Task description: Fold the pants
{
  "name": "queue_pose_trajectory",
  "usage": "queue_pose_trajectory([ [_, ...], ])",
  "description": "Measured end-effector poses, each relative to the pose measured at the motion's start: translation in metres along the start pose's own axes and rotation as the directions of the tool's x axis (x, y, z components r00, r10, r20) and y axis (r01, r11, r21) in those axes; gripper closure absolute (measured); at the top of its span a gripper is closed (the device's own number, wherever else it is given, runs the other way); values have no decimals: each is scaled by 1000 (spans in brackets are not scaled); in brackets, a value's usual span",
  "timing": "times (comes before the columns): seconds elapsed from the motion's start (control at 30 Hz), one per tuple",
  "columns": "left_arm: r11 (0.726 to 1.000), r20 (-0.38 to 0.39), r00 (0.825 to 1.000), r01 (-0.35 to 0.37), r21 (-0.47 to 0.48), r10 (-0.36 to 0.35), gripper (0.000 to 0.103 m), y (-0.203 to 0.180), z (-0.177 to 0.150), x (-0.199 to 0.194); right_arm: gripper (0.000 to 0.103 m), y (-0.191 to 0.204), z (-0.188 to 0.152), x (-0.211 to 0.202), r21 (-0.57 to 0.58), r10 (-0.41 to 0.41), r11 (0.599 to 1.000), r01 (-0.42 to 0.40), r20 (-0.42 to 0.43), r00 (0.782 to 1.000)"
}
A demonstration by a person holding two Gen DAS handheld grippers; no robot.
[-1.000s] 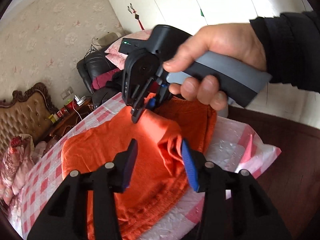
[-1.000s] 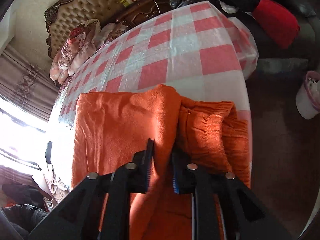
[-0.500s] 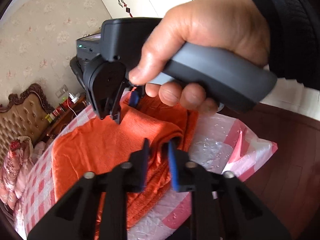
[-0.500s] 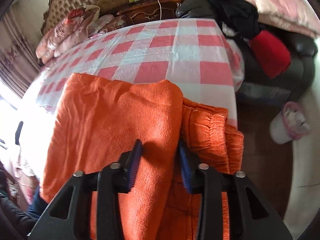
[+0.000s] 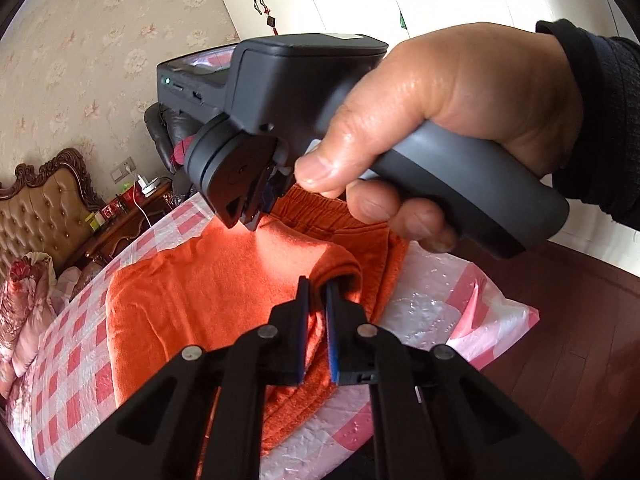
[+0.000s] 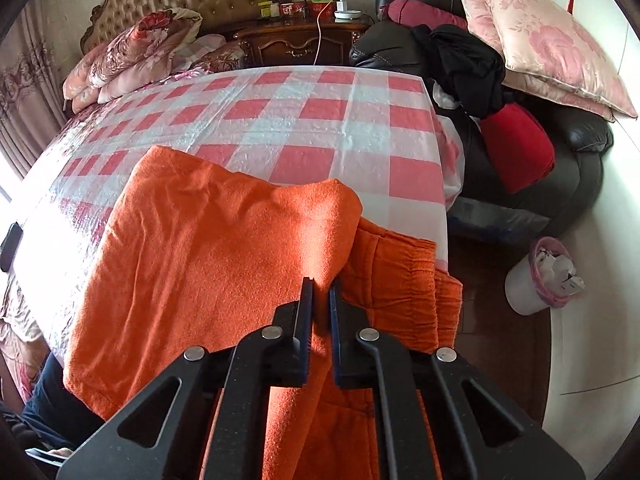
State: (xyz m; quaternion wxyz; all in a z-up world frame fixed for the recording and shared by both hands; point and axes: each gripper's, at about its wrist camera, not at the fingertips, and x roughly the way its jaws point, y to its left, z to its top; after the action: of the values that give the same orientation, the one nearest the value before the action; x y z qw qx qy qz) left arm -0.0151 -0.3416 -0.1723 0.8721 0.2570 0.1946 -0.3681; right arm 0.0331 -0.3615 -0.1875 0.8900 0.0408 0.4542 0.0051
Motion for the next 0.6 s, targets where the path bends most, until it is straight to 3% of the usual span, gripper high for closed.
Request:
queue_pose_trajectory([
  [0.17,1000,23,1000,-11,-16,11,96,6,6,-8,98,-1,4,-10,10,39,999,-39,17,999],
  [0.37,1000,91,996,-23,8,22,96,10,35,-18,99,-16,22,-41,32,121,992,-123,80,990],
  [0.6,997,82,997,7,74,-13,96,-11,47,2,99,-41,21,-43,65,96,993,-101,77,992],
])
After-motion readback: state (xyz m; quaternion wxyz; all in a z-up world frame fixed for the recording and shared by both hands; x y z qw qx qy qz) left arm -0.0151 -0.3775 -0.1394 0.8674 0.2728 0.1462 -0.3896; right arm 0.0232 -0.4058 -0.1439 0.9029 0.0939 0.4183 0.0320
